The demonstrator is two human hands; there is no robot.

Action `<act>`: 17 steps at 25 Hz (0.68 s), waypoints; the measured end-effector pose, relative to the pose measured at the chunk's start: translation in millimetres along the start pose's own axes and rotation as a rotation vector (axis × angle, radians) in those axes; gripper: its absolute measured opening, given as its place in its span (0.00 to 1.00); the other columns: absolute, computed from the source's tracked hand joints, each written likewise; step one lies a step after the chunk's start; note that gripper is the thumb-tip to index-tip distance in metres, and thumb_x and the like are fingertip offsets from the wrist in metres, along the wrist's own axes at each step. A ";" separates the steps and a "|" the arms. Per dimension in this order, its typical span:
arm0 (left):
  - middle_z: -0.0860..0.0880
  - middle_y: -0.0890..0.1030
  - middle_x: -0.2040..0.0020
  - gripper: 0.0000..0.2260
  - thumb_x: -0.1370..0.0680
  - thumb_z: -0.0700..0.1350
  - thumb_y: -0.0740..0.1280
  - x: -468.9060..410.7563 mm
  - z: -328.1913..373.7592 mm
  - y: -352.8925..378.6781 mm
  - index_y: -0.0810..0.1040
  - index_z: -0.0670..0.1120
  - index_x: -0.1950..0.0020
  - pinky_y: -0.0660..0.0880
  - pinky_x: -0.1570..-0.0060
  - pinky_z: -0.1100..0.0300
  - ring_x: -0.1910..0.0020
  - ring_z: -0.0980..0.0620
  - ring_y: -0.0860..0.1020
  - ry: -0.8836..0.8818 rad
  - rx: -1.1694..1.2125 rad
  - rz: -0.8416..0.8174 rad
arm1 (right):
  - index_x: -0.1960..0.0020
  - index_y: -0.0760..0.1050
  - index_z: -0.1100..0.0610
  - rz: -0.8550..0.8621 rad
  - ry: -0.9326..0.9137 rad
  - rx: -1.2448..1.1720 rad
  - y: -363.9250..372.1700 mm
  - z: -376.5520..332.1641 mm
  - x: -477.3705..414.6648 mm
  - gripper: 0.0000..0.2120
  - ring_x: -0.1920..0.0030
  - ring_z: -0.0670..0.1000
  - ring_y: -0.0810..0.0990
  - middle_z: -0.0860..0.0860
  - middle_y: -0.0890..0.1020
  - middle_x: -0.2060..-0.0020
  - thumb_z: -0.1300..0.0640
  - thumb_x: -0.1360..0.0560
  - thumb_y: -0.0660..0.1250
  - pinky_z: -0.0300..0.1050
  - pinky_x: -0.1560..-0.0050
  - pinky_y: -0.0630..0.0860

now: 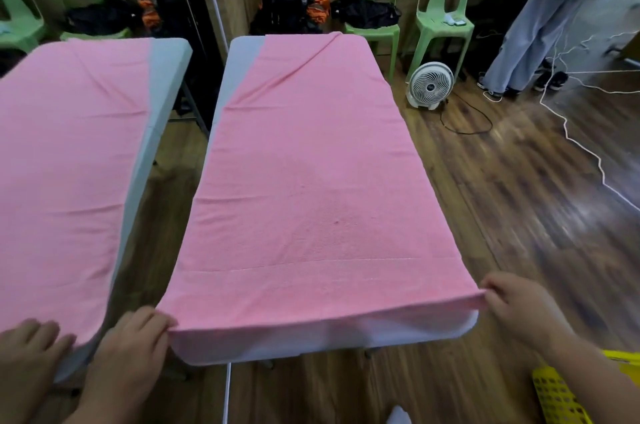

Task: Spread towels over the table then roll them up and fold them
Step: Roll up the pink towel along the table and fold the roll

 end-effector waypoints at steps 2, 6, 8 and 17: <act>0.50 0.79 0.55 0.10 0.26 0.45 0.60 -44.5 -3.0 -8.5 0.80 0.47 0.53 0.73 0.58 0.49 0.56 0.46 0.75 -0.055 0.031 0.007 | 0.67 0.72 0.44 -0.029 0.019 -0.036 -14.7 0.2 -38.2 0.10 0.65 0.48 0.77 0.44 0.79 0.69 0.56 0.30 0.64 0.51 0.64 0.74; 0.46 0.79 0.43 0.13 0.25 0.43 0.66 -98.6 15.3 12.5 0.78 0.48 0.41 0.74 0.46 0.45 0.44 0.44 0.75 -0.025 -0.101 -0.022 | 0.53 0.81 0.51 0.051 -0.114 0.172 -7.1 -15.3 -83.8 0.15 0.56 0.56 0.78 0.51 0.81 0.58 0.47 0.33 0.60 0.52 0.53 0.75; 0.46 0.77 0.40 0.18 0.28 0.46 0.62 -77.7 37.1 41.9 0.77 0.48 0.39 0.71 0.40 0.45 0.41 0.43 0.74 0.175 -0.126 -0.106 | 0.47 0.80 0.53 -0.002 -0.327 0.162 22.9 -36.7 -61.8 0.18 0.51 0.55 0.78 0.50 0.81 0.51 0.48 0.35 0.67 0.51 0.47 0.75; 0.45 0.82 0.53 0.15 0.28 0.46 0.57 -41.1 -5.2 56.4 0.82 0.45 0.51 0.69 0.49 0.54 0.56 0.43 0.76 -0.052 -0.079 -0.030 | 0.59 0.72 0.46 0.078 -0.317 -0.045 33.9 13.5 -44.5 0.03 0.61 0.49 0.75 0.42 0.77 0.60 0.52 0.31 0.61 0.48 0.63 0.75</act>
Point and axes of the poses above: each hand's wrist, its own x-axis away from the middle knuckle, its own y-axis out of the palm, z = x × y, the point moved 4 cm from there along -x, towards the middle knuckle
